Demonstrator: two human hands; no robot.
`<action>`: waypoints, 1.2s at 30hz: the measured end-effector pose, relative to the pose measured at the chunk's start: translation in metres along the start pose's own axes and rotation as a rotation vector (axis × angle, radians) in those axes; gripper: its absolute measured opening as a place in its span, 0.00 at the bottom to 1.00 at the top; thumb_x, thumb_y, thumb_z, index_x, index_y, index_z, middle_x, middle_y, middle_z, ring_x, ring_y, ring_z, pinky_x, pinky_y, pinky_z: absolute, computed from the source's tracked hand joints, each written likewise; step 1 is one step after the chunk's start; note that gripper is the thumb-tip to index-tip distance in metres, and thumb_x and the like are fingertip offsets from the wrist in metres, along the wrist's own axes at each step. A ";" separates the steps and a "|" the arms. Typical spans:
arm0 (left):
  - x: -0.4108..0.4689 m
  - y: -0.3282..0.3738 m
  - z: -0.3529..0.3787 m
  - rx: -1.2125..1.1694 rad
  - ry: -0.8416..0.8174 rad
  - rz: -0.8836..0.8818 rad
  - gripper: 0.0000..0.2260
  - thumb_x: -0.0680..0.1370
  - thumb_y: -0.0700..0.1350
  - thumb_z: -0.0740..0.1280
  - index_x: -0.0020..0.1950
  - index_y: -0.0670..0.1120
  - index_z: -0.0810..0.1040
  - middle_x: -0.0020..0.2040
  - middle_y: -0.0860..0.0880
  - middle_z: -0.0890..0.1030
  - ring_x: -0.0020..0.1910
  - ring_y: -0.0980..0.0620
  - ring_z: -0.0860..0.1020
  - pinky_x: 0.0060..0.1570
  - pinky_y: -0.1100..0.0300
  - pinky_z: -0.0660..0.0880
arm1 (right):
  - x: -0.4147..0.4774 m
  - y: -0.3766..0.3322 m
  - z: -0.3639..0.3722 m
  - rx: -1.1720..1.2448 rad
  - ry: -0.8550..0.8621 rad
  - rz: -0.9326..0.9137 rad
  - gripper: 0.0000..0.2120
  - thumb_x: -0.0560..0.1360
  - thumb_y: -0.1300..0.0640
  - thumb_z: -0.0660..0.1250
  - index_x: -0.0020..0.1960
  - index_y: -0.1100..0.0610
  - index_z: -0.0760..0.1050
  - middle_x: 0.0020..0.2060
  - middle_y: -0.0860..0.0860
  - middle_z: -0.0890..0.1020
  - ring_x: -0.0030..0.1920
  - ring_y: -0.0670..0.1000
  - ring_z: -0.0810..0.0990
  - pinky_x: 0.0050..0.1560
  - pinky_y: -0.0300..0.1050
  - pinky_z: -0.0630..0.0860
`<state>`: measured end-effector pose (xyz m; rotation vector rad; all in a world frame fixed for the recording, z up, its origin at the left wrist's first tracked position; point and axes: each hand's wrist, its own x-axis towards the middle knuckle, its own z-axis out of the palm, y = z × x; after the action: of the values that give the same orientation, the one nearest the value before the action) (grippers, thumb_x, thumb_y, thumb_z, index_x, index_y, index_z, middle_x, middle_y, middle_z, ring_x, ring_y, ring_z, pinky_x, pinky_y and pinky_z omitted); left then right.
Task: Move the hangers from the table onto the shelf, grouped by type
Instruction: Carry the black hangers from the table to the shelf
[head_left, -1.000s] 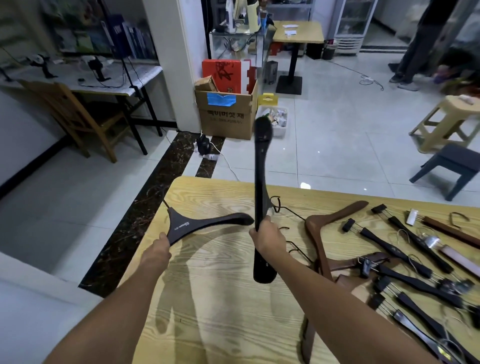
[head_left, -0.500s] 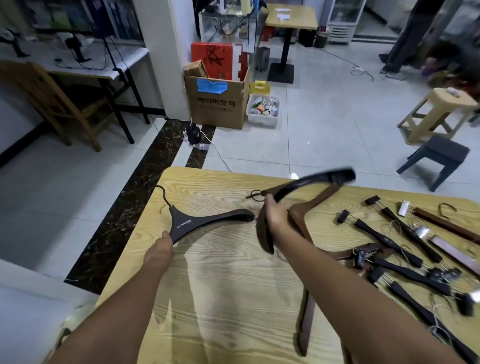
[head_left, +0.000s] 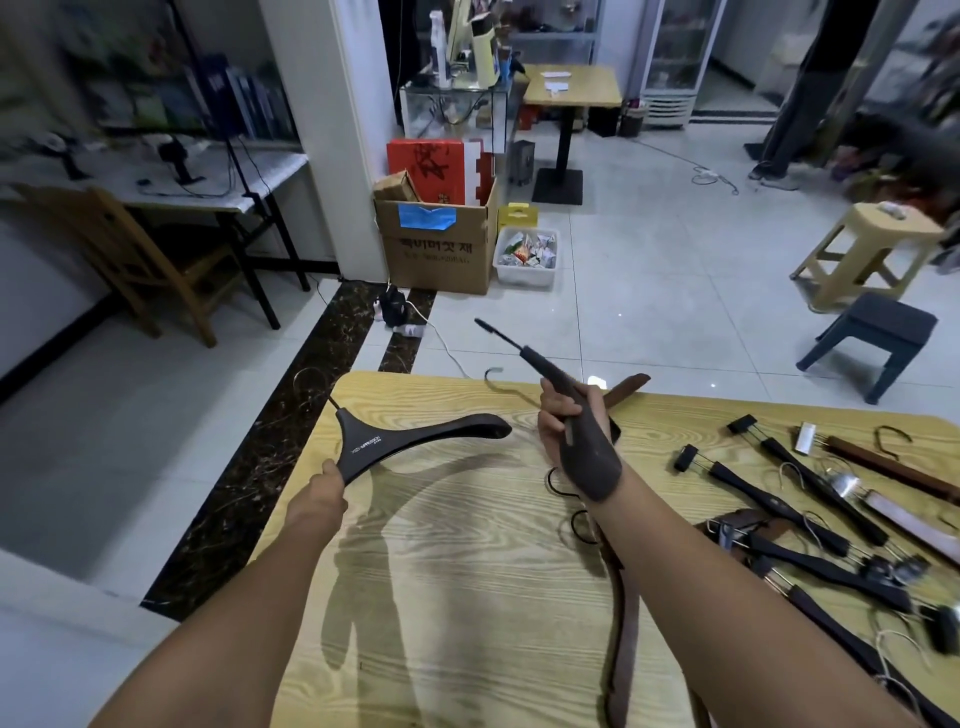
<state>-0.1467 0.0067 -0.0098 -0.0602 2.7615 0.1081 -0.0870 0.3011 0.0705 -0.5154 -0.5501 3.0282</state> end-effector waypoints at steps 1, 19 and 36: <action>-0.001 0.000 -0.002 0.008 0.003 -0.001 0.18 0.79 0.39 0.62 0.65 0.39 0.60 0.58 0.40 0.76 0.55 0.43 0.78 0.52 0.52 0.74 | 0.000 -0.002 0.003 -0.010 -0.028 0.000 0.09 0.69 0.56 0.62 0.44 0.60 0.68 0.19 0.46 0.67 0.16 0.42 0.67 0.15 0.33 0.62; -0.027 -0.026 -0.051 0.064 0.075 -0.069 0.13 0.78 0.39 0.62 0.61 0.38 0.66 0.61 0.39 0.75 0.61 0.41 0.75 0.57 0.51 0.72 | 0.004 -0.009 0.041 -1.536 0.277 -0.257 0.14 0.74 0.66 0.66 0.55 0.59 0.65 0.46 0.58 0.76 0.32 0.57 0.81 0.36 0.53 0.82; -0.157 -0.059 -0.102 0.160 0.218 -0.282 0.13 0.77 0.50 0.64 0.59 0.46 0.74 0.57 0.47 0.78 0.56 0.48 0.77 0.53 0.58 0.72 | -0.017 -0.009 0.137 -2.496 -0.289 -0.581 0.13 0.80 0.56 0.61 0.61 0.62 0.69 0.54 0.60 0.78 0.57 0.62 0.77 0.44 0.48 0.68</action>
<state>-0.0348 -0.0564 0.1391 -0.4398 2.9316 -0.2059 -0.1158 0.2616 0.1998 0.2661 -3.0265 0.3713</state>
